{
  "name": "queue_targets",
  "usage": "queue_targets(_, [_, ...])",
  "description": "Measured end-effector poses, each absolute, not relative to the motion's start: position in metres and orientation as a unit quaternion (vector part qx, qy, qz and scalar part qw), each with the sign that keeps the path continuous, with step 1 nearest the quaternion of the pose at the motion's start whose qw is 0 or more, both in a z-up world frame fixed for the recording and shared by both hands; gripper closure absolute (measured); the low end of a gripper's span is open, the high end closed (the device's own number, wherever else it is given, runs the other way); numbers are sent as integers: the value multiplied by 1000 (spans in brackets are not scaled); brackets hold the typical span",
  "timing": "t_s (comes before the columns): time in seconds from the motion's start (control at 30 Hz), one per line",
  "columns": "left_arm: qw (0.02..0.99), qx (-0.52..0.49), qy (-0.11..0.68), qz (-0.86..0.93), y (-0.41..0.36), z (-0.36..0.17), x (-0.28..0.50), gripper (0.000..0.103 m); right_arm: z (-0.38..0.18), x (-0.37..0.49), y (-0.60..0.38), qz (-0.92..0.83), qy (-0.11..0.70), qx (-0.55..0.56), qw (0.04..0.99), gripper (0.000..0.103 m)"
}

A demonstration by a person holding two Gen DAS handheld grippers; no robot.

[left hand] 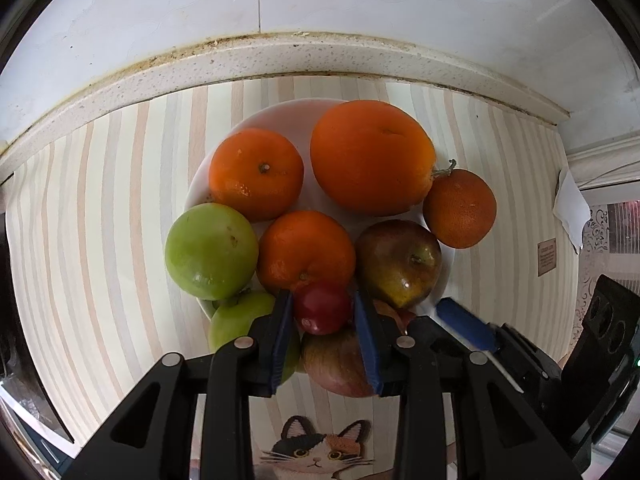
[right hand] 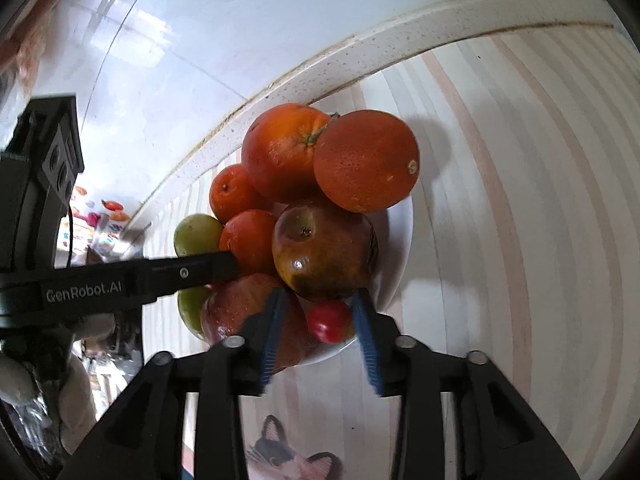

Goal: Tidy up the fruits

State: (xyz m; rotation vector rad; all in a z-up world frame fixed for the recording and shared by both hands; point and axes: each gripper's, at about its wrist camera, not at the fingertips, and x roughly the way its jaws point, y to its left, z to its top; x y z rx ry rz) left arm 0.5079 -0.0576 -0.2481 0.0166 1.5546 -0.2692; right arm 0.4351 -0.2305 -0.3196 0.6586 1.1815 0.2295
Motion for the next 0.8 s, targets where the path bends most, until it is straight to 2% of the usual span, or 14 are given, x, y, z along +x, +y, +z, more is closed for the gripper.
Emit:
queue_targets(0.07, [709,0,694,-124,-56,-241,507,59,-314,433,-236,98,543,306,776,32])
queue_targets(0.13, [715,-9,688,-124,-53,-233,506,41,-307,430,-243,87,542,301,779,23])
queue_targets(0.17, [719,-10,684,-124,-52,-230,505,28,-303,429,-246,79,544,295,782,18])
queue_targets(0.2, [725,-10,678,-123,-51,-225,504,23,-299,428,-248,69,547,285,784,13])
queue_targets(0.27, [736,-1,667,-113,-47,-215,500,17,-291,425,-251,52,556,259,788,10])
queue_targets(0.53, [777,26,627,-50,-21,-196,460,15,-253,406,-244,5,568,149,809,6])
queue_targets(0.8, [782,25,622,-32,-6,-198,416,15,-230,383,-235,-1,560,106,821,5])
